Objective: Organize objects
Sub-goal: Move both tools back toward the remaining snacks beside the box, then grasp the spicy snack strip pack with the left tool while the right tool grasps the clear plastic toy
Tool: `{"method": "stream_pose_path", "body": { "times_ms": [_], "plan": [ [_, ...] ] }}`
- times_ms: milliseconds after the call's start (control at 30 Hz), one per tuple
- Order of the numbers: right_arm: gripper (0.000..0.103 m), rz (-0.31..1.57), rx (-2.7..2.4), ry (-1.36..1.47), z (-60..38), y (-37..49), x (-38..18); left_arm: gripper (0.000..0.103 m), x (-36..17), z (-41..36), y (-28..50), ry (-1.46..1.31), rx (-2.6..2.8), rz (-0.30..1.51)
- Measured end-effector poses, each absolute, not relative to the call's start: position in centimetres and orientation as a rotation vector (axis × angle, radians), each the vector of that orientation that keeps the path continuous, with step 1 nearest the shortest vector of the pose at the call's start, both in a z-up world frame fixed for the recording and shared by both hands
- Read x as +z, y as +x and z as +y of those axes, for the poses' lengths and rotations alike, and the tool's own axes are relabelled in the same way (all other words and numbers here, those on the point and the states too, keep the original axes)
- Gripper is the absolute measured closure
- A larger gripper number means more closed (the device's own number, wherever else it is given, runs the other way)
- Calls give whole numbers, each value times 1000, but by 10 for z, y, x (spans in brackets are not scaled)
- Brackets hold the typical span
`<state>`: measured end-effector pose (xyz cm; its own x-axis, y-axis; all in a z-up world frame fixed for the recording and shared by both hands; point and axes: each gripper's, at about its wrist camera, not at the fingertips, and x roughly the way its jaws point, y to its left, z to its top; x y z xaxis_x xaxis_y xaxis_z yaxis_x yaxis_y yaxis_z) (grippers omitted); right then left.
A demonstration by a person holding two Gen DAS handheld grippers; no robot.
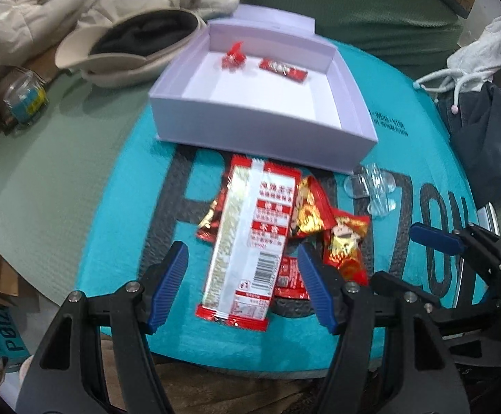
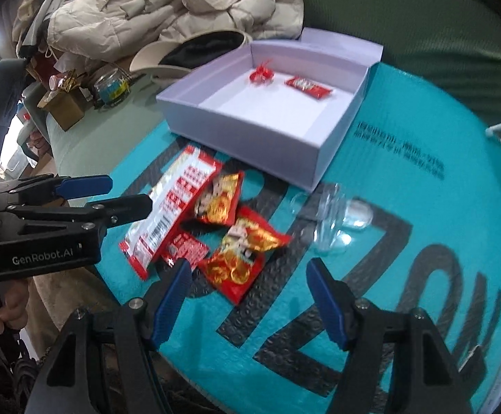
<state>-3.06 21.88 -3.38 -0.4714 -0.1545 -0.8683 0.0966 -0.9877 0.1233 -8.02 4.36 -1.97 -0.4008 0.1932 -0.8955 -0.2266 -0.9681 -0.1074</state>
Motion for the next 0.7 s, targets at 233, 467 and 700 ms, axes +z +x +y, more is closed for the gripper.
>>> {"method": "stream_pose_path", "body": {
  "times_ms": [233, 467, 700],
  "plan": [
    [33, -123, -2564, 1522, 222, -30, -48, 38, -39, 47, -83, -1605, 2380, 23],
    [33, -159, -2569, 1489, 225, -41, -54, 38, -58, 50, -97, -1672, 2345, 46],
    [33, -188, -2576, 1477, 231, -55, -57, 36, -65, 61, -103, -1672, 2350, 139]
  ]
}}
